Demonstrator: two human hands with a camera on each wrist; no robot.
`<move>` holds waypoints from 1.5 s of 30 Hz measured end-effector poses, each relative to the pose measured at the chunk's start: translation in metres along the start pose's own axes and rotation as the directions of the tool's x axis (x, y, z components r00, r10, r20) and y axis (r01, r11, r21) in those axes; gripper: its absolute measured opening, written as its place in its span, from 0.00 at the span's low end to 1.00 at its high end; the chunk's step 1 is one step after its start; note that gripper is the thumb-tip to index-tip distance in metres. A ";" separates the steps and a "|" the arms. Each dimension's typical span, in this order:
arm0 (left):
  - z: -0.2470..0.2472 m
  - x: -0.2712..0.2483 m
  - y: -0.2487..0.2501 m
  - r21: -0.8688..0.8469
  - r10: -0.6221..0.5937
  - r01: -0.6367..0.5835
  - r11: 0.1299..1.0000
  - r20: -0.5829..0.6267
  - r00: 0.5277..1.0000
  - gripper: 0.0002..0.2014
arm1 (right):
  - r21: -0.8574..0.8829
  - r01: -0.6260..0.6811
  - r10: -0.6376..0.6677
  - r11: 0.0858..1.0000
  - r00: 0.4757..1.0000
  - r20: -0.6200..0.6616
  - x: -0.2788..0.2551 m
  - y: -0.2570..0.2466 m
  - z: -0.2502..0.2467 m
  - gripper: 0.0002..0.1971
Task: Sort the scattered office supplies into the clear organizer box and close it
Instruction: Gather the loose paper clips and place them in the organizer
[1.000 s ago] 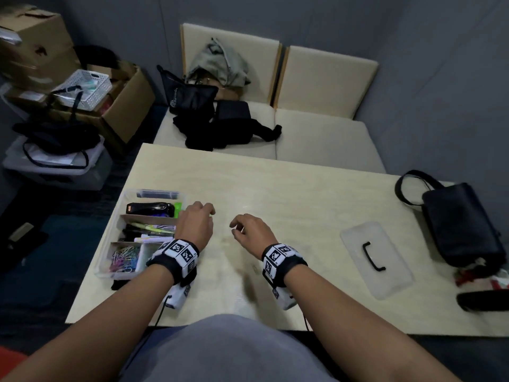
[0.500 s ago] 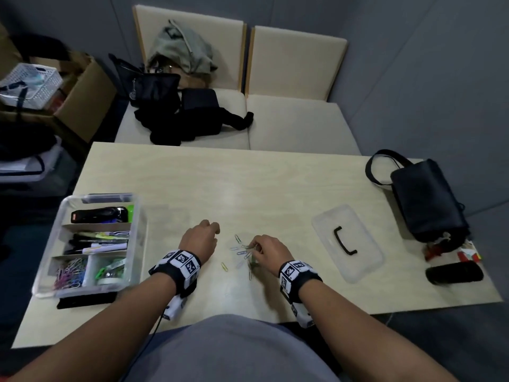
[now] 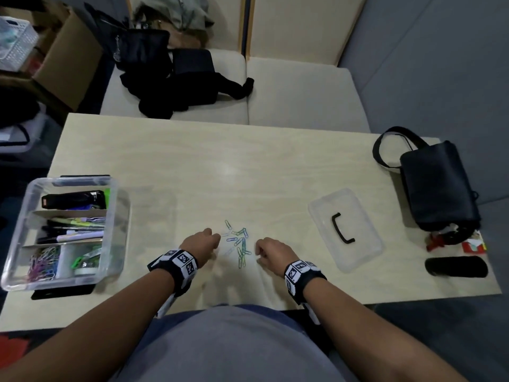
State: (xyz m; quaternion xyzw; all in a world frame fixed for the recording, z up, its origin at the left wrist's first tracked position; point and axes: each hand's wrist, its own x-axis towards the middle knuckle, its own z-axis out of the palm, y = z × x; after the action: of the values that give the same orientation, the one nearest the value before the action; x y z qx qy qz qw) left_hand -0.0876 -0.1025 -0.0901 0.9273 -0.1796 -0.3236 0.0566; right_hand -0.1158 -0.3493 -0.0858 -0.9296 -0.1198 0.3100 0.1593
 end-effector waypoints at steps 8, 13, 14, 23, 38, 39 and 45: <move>0.005 0.013 0.014 -0.058 0.058 -0.058 0.997 -0.005 0.998 0.03 | 0.009 0.054 -0.053 0.999 0.998 -0.015 0.016 -0.005 0.010 0.04; -0.003 0.027 0.031 -0.143 0.052 -0.060 0.988 -0.061 0.997 0.06 | 0.009 0.064 -0.063 0.998 0.994 -0.090 0.030 -0.013 0.009 0.05; -0.004 0.031 0.031 -0.161 0.037 -0.052 0.986 -0.093 0.995 0.08 | 0.020 0.055 -0.052 0.998 0.993 -0.106 0.032 -0.013 0.009 0.05; -0.010 0.045 0.009 -0.247 -0.046 -0.021 0.969 -0.263 0.964 0.12 | 0.253 0.024 0.034 0.967 0.974 -0.222 0.038 0.000 0.005 0.13; 0.002 0.025 0.022 -0.101 0.125 -0.135 0.986 -0.099 0.987 0.43 | 0.287 0.093 -0.057 0.954 0.990 -0.133 0.024 0.014 0.011 0.27; 0.004 0.024 0.024 -0.076 0.138 -0.144 0.987 -0.074 0.988 0.44 | 0.281 0.103 -0.067 0.954 0.989 -0.133 0.023 0.013 0.011 0.28; 0.014 0.028 0.047 -0.188 0.125 -0.141 0.972 -0.093 0.988 0.38 | 0.257 0.132 -0.107 0.957 0.988 -0.112 0.022 0.006 0.008 0.24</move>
State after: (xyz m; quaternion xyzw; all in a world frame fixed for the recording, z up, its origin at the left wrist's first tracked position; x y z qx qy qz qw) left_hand -0.0900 -0.1569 -0.1068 0.9155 -0.2064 -0.2975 0.1754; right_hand -0.1025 -0.3462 -0.1062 -0.9053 -0.1256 0.2672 0.3054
